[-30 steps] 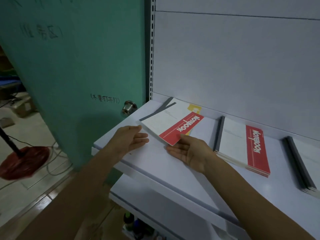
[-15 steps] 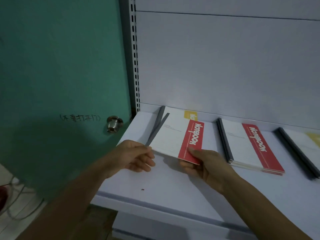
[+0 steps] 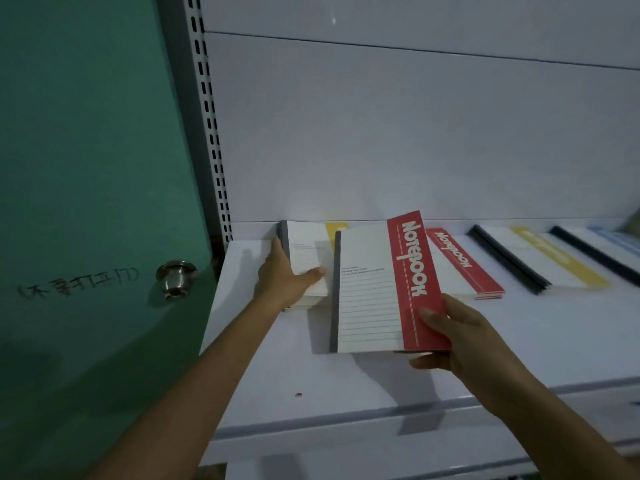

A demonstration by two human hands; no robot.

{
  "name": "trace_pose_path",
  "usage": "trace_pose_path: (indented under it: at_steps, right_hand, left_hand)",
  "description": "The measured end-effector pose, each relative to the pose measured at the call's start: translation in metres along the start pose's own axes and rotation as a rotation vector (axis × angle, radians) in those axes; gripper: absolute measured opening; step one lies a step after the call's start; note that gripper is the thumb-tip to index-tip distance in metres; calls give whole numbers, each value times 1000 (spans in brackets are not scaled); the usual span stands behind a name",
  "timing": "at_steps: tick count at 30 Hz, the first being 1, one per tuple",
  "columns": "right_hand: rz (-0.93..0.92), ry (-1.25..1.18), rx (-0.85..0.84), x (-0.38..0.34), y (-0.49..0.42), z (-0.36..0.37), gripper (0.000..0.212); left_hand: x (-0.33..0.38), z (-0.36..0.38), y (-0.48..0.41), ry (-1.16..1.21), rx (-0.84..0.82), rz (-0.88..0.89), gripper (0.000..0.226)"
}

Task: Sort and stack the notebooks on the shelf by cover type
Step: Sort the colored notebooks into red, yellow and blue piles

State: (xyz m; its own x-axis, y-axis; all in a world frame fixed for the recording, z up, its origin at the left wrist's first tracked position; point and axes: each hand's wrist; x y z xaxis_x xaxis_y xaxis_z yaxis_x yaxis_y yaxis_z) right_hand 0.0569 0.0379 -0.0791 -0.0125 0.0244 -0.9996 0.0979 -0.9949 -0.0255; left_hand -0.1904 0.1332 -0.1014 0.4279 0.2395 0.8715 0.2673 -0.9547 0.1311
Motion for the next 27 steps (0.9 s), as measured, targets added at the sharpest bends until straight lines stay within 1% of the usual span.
trace_pose_path:
  at_steps: [1,3,4,7,8,10,11,13,15,17,19,20,22,23,25,27]
  right_hand:
    - [-5,-3,8,0,3,-2,28]
    - [-5,-15,22,0,6,-3,32]
    - [1,-23,31,1,6,-2,33]
    - [30,-52,58,4,5,2,32]
    - [41,-62,59,4,4,4,32]
    - [63,-83,52,5,1,6,32]
    - [73,-91,48,6,0,7,32]
    - [85,-99,35,6,-3,6,32]
    - [84,-100,11,7,-6,4,31]
    - [71,-92,-8,5,-9,-2,30]
    - [48,-90,-7,2,-13,-12,28]
    - [38,-93,-4,0,-16,-19,26]
    - [28,-104,6,-4,-22,-37,21]
    - [26,-111,12,-7,-26,-48,19]
    - [8,-112,29,-12,-35,-73,21]
    - [-47,-46,78,-14,-47,-102,24]
  left_hand:
    - [-3,1,-1,25,-33,-32,115]
    - [-7,-2,-2,70,-75,-79,115]
    - [-9,-6,-1,82,-91,-80,109]
    - [-15,-21,7,103,-88,-3,69]
    - [-17,-26,11,98,-63,20,62]
    - [-21,-35,20,67,14,70,60]
    - [-22,-38,25,50,71,105,64]
    - [-22,-40,36,30,217,173,80]
    - [-15,-36,52,63,365,291,86]
    - [-1,-30,69,187,443,424,78]
    - [18,-22,81,287,445,495,63]
    - [26,-17,84,295,443,502,55]
    - [39,-2,90,258,442,486,38]
    - [43,7,93,195,462,487,31]
    - [51,26,98,-7,526,507,32]
    - [56,43,102,-157,582,525,37]
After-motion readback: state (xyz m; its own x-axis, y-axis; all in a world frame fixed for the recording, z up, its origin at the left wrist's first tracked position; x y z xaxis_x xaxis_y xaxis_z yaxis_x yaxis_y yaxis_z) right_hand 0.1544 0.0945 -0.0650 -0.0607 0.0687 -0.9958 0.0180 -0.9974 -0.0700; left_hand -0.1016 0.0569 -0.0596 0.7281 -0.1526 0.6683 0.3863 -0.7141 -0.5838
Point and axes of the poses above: each hand's wrist, its own y-axis away from the middle knuckle, its own z-axis out of the palm, x = y × z, and after that the axes turned 8 degrees about -z, right-handed
